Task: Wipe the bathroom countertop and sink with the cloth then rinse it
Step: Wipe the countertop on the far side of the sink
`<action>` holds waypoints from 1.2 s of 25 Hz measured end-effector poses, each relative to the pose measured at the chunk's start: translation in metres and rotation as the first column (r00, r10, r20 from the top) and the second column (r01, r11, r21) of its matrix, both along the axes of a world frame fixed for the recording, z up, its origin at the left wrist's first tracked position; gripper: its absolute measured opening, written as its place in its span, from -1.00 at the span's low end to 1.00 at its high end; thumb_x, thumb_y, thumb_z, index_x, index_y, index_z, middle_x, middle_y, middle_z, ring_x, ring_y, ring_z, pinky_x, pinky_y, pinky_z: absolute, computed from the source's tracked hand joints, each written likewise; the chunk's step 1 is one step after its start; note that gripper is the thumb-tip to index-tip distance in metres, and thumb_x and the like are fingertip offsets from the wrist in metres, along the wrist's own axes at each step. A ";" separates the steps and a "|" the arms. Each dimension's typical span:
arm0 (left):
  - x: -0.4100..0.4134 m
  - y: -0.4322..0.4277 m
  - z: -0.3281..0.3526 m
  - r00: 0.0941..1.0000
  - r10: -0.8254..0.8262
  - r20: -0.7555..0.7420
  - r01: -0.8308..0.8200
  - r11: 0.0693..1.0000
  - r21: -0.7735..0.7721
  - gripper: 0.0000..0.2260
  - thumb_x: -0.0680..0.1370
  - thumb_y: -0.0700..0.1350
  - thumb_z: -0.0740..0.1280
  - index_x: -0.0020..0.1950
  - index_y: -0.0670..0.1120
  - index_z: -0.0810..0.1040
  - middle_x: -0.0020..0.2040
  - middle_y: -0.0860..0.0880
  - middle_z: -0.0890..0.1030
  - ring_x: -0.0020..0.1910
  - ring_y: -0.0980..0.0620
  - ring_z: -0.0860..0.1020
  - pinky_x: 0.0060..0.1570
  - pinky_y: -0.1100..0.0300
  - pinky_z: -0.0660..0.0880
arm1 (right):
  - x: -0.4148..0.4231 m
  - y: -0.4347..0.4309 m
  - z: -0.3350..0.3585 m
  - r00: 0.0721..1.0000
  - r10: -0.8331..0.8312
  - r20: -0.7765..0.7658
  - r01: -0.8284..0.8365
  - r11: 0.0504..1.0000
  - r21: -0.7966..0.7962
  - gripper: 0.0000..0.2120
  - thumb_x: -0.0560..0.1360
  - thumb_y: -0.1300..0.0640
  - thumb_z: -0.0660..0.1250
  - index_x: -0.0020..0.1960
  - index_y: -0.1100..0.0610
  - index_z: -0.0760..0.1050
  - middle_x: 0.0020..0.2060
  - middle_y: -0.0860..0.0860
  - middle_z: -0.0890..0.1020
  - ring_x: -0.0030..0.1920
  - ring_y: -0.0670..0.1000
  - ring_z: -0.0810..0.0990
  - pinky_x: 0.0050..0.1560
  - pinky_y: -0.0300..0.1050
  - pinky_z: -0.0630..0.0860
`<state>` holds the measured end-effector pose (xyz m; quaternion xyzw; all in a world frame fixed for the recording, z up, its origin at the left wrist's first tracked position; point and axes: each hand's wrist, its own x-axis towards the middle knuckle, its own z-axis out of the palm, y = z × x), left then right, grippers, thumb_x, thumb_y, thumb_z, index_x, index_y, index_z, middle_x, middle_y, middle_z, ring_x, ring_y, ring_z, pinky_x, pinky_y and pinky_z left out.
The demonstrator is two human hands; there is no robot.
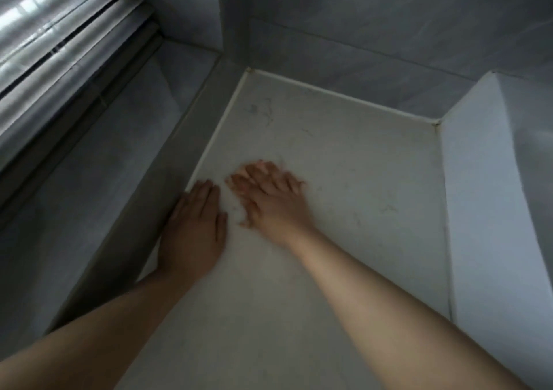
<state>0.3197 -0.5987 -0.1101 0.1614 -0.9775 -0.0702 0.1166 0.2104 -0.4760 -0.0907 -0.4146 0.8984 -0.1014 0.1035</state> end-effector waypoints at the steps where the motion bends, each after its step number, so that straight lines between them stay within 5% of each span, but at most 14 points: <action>1: 0.007 0.000 0.000 1.000 -0.010 0.007 0.010 1.000 0.002 -0.55 0.53 -0.07 0.05 0.24 -0.33 0.48 0.24 -0.30 0.51 0.22 -0.22 0.50 0.27 0.01 0.22 | -0.006 0.019 -0.003 0.998 -0.042 -0.042 0.043 0.999 0.025 -0.48 0.55 -0.11 -0.15 0.51 -0.15 0.09 0.53 -0.09 0.09 0.53 0.03 -0.04 0.47 0.08 -0.10; 4: 0.016 0.001 0.000 1.000 0.023 0.002 -0.023 0.998 0.051 -0.56 0.51 -0.11 0.05 0.22 -0.34 0.49 0.23 -0.29 0.52 0.20 -0.23 0.52 0.26 0.03 0.25 | -0.032 0.049 -0.006 0.834 -0.547 -0.068 0.551 0.831 0.075 -0.46 0.56 -0.09 -0.13 0.53 -0.08 0.06 0.54 0.00 0.05 0.53 0.12 -0.07 0.46 0.22 -0.11; 6: 0.021 0.004 0.001 0.996 0.090 -0.016 -0.088 0.991 0.100 -0.55 0.46 -0.16 0.03 0.21 -0.36 0.48 0.20 -0.32 0.53 0.17 -0.25 0.53 0.25 0.03 0.28 | -0.037 0.015 -0.003 0.723 -0.691 -0.001 0.688 0.721 0.084 -0.51 0.60 -0.04 -0.02 0.52 -0.08 0.05 0.55 0.01 0.00 0.53 0.15 -0.13 0.41 0.31 -0.21; 10: 0.025 0.007 0.008 0.969 0.230 -0.093 -0.194 0.936 0.293 -0.46 0.40 -0.16 -0.02 0.29 -0.39 0.37 0.28 -0.35 0.42 0.26 -0.26 0.43 0.28 0.16 0.21 | -0.004 -0.082 -0.001 0.950 -0.307 0.053 0.307 0.952 0.002 -0.53 0.61 0.00 -0.02 0.52 -0.09 0.07 0.54 -0.01 0.02 0.53 0.14 -0.13 0.40 0.30 -0.26; 12: 0.022 0.007 0.010 0.956 0.262 -0.135 -0.202 0.915 0.350 -0.46 0.39 -0.17 -0.03 0.29 -0.40 0.36 0.27 -0.38 0.42 0.25 -0.29 0.44 0.28 0.24 0.16 | 0.008 -0.089 0.002 0.989 -0.141 0.040 0.140 0.989 0.038 -0.52 0.63 -0.04 -0.05 0.53 -0.07 0.01 0.54 -0.07 0.01 0.53 0.08 -0.15 0.42 0.23 -0.27; 15: 0.022 0.006 0.007 0.980 0.179 -0.083 -0.155 0.960 0.234 -0.49 0.44 -0.12 0.02 0.29 -0.36 0.39 0.25 -0.33 0.47 0.21 -0.27 0.49 0.25 0.11 0.30 | 0.007 -0.047 0.006 1.000 -0.023 -0.006 0.023 0.999 0.029 -0.55 0.62 -0.08 -0.01 0.50 -0.19 0.07 0.53 -0.13 0.05 0.53 0.02 -0.09 0.44 0.18 -0.19; 18: 0.020 0.005 0.003 0.998 0.006 0.067 -0.008 0.999 0.040 -0.46 0.49 0.10 0.05 0.34 -0.20 0.42 0.32 -0.24 0.45 0.31 -0.21 0.42 0.29 -0.01 0.29 | -0.001 0.028 -0.001 0.985 -0.174 -0.022 0.174 0.984 0.044 -0.55 0.60 -0.08 0.00 0.48 -0.24 0.10 0.53 -0.15 0.05 0.53 0.00 -0.08 0.45 0.20 -0.16; 21: 0.019 0.006 0.003 0.985 -0.024 0.174 0.032 0.998 -0.045 -0.37 0.48 0.24 -0.01 0.40 -0.10 0.36 0.41 -0.19 0.36 0.40 -0.19 0.30 0.34 -0.01 0.12 | -0.019 0.118 -0.007 0.866 -0.480 -0.142 0.492 0.869 0.059 -0.43 0.50 -0.15 -0.15 0.50 -0.14 0.12 0.53 -0.07 0.11 0.52 0.07 0.00 0.45 0.24 -0.04; 24: 0.018 0.007 0.002 0.980 -0.012 0.201 0.025 0.998 -0.065 -0.35 0.48 0.25 -0.07 0.43 -0.10 0.32 0.43 -0.18 0.32 0.42 -0.19 0.27 0.35 0.00 0.04 | -0.027 0.184 -0.006 0.727 -0.668 -0.159 0.685 0.722 0.101 -0.41 0.52 -0.15 -0.17 0.52 -0.02 0.09 0.53 0.06 0.11 0.51 0.18 0.01 0.48 0.19 -0.04; 27: 0.028 0.010 0.004 0.984 -0.011 0.179 0.021 0.998 -0.052 -0.41 0.51 0.17 -0.04 0.41 -0.13 0.35 0.40 -0.19 0.37 0.38 -0.20 0.33 0.33 0.00 0.07 | -0.015 0.157 -0.005 0.596 -0.797 -0.101 0.803 0.590 0.082 -0.49 0.60 -0.07 -0.02 0.53 0.01 0.08 0.53 0.11 0.06 0.51 0.20 -0.05 0.47 0.20 -0.08; 30: 0.046 0.012 0.005 0.996 0.001 0.092 0.001 1.000 -0.021 -0.52 0.54 0.02 0.02 0.32 -0.17 0.46 0.32 -0.20 0.47 0.31 -0.19 0.43 0.29 0.00 0.17 | 0.030 0.070 -0.008 0.805 -0.592 -0.040 0.593 0.805 0.030 -0.48 0.59 -0.05 0.07 0.52 -0.08 0.06 0.54 0.01 0.02 0.52 0.16 -0.11 0.45 0.21 -0.17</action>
